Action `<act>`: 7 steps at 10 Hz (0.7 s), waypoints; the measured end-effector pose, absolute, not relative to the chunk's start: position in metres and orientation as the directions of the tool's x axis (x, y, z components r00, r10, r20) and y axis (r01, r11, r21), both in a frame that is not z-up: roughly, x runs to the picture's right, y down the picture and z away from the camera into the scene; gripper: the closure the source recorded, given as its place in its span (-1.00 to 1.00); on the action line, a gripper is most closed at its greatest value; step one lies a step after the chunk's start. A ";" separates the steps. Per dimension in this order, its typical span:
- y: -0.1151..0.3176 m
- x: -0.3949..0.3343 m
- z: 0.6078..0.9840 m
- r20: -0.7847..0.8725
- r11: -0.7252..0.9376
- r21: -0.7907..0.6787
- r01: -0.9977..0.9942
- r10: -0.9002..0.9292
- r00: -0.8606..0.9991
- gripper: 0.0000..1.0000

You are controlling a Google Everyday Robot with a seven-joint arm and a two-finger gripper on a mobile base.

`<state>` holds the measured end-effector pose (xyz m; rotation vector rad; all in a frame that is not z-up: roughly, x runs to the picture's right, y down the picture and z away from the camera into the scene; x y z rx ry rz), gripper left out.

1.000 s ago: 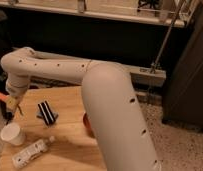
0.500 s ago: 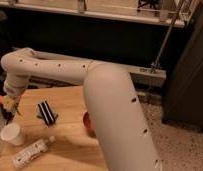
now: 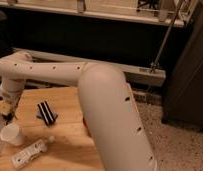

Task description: Place the pepper in the ceramic cup

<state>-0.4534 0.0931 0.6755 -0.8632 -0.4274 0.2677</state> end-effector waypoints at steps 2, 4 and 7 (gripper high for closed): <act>0.116 -0.476 0.669 0.282 0.617 -0.787 -0.008 0.371 0.885 0.90; 0.136 -0.492 0.665 0.303 0.605 -0.796 0.014 0.379 0.874 0.90; 0.143 -0.477 0.670 0.289 0.596 -0.803 -0.010 0.404 0.868 0.90</act>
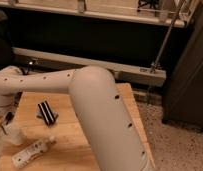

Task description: Place the pepper in the ceramic cup

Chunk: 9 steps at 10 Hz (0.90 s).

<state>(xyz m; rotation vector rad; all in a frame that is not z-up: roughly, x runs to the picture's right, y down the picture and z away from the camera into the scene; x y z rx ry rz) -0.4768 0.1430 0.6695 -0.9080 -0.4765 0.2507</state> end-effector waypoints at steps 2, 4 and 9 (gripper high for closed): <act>0.149 -0.462 0.669 0.281 0.596 -0.803 -0.013 0.397 0.874 0.90; 0.155 -0.449 0.671 0.269 0.592 -0.806 -0.011 0.384 0.883 0.90; 0.169 -0.443 0.680 0.262 0.573 -0.820 0.004 0.370 0.891 0.90</act>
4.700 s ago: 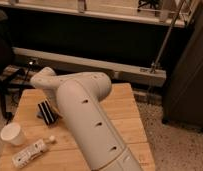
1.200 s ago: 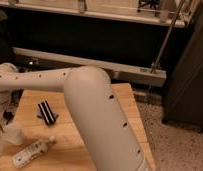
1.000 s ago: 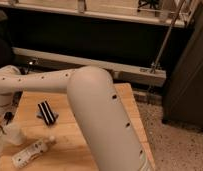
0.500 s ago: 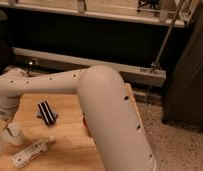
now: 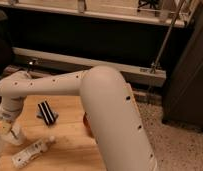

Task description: Place the pepper in the ceramic cup

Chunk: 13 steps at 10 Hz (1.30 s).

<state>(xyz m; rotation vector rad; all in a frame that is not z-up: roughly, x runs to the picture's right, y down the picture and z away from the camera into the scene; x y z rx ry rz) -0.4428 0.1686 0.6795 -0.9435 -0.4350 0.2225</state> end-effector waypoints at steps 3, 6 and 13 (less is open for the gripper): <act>0.179 -0.453 0.697 0.264 0.569 -0.822 0.016 0.358 0.896 0.90; 0.178 -0.457 0.704 0.277 0.591 -0.807 0.014 0.357 0.892 0.90; 0.161 -0.469 0.702 0.318 0.615 -0.789 -0.010 0.422 0.849 0.90</act>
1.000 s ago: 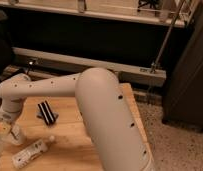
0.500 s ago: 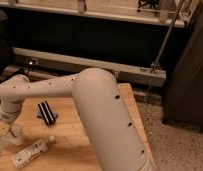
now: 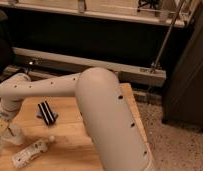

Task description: Place the pepper in the ceramic cup

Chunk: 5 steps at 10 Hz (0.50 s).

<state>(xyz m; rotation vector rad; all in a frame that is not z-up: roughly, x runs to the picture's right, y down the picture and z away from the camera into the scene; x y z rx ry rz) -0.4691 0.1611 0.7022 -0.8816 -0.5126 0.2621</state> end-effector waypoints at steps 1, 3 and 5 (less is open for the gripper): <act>0.163 -0.468 0.705 0.318 0.613 -0.790 -0.015 0.431 0.844 0.90; 0.170 -0.466 0.710 0.323 0.613 -0.790 -0.017 0.440 0.838 0.90; 0.174 -0.464 0.713 0.332 0.618 -0.786 -0.011 0.438 0.835 0.90</act>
